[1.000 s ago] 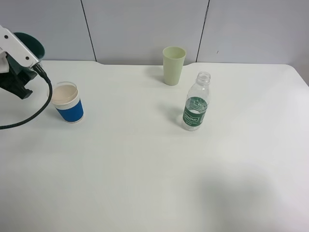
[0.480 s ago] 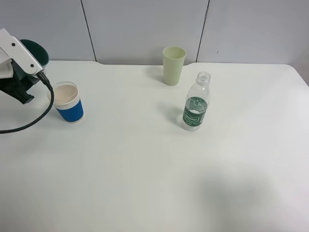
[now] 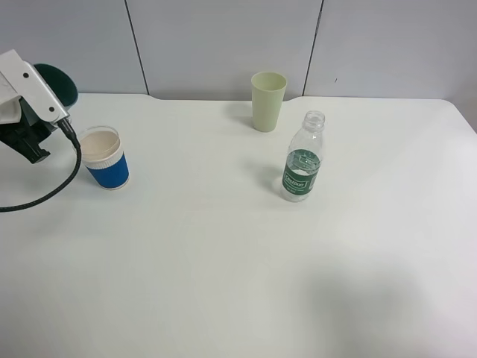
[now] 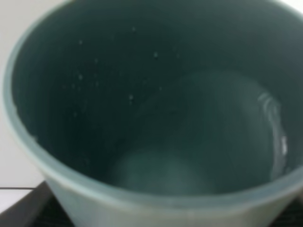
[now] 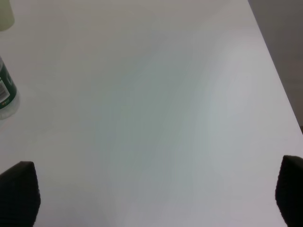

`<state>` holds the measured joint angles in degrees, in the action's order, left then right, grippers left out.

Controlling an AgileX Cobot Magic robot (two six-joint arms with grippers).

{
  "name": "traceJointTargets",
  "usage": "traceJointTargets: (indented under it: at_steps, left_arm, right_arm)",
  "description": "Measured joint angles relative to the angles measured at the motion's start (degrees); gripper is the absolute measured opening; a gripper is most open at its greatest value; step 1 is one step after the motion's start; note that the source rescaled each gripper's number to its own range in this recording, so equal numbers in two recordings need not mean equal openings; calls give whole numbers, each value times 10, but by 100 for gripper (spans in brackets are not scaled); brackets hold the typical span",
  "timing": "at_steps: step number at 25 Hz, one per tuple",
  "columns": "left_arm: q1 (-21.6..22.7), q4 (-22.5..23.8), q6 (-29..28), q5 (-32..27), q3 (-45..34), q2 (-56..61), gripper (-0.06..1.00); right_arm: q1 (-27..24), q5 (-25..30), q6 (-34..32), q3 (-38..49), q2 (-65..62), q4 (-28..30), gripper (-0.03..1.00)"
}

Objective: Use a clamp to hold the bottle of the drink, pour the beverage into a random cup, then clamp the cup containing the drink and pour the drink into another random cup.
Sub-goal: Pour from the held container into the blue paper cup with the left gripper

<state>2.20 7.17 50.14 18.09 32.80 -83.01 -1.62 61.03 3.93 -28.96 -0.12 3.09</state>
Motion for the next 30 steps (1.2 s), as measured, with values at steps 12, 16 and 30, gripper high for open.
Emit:
traceJointTargets:
  at_steps: [12,16,30]
  left_arm:
    - [0,9,50,25,0,0,1]
    - [0,16,80,27,0,0,1]
    - [0,17,121,65,0,0,1]
  right_arm:
    - [0,0,0,0,0,0,100]
    - [0,0,0,0,0,0,100]
    - [0,0,0,0,0,0,100]
